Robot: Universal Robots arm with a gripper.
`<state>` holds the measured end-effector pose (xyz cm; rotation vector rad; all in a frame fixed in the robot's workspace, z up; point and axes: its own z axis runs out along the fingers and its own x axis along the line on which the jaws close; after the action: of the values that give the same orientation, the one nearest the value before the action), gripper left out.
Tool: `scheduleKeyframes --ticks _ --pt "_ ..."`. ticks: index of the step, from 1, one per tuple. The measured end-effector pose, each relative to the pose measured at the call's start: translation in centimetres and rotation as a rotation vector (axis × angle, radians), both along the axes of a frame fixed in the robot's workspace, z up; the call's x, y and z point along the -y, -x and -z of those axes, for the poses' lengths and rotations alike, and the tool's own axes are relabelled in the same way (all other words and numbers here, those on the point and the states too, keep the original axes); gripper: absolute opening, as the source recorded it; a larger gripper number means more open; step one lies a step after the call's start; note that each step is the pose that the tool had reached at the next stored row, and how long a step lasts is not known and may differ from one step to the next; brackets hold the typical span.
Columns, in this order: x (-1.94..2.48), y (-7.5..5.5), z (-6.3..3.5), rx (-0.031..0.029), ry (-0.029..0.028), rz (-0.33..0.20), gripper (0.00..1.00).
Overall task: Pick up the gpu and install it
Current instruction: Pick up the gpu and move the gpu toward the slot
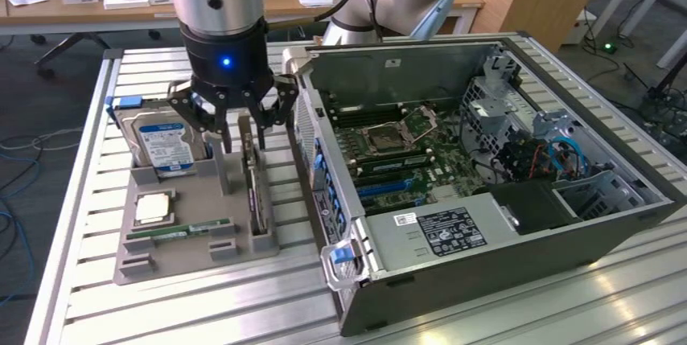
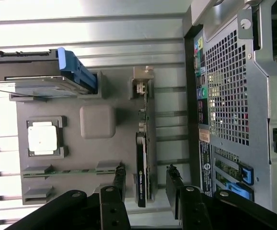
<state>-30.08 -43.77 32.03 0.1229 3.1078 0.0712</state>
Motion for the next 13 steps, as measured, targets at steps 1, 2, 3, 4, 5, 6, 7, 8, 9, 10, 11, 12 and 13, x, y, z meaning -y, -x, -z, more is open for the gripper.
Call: scheduleKeyframes --ticks 1,2,3,4,5,6,7,8,9,10,11,12,13 --pt "0.0 0.0 0.16 -0.0001 0.0001 0.0 0.47" --pt "0.0 0.0 0.29 0.0 0.0001 0.0 0.47" --pt "0.0 0.0 0.4 0.0 0.0003 0.0 0.47" --pt "0.0 0.0 0.49 -0.0001 0.0009 0.0 0.47" --pt "0.0 0.0 0.58 0.0 0.0012 0.0 0.47" --pt "0.0 0.0 0.67 0.0 0.0016 0.0 0.47" --pt "0.0 0.0 0.76 -0.0001 0.0021 0.0 0.47" --pt "0.0 0.0 0.84 -0.0001 0.0025 0.0 0.47" --pt "-0.01 0.0 0.92 -0.0002 0.0031 0.0 0.47" --pt "-0.01 0.0 1.0 -0.0001 0.0038 0.0 0.47" --pt "-0.01 0.0 1.08 -0.0001 0.0045 0.0 0.47" --pt "-0.01 0.0 1.17 -0.0002 0.0051 0.0 0.47" --pt "-0.01 0.0 1.25 -0.0002 0.0055 0.0 0.47"
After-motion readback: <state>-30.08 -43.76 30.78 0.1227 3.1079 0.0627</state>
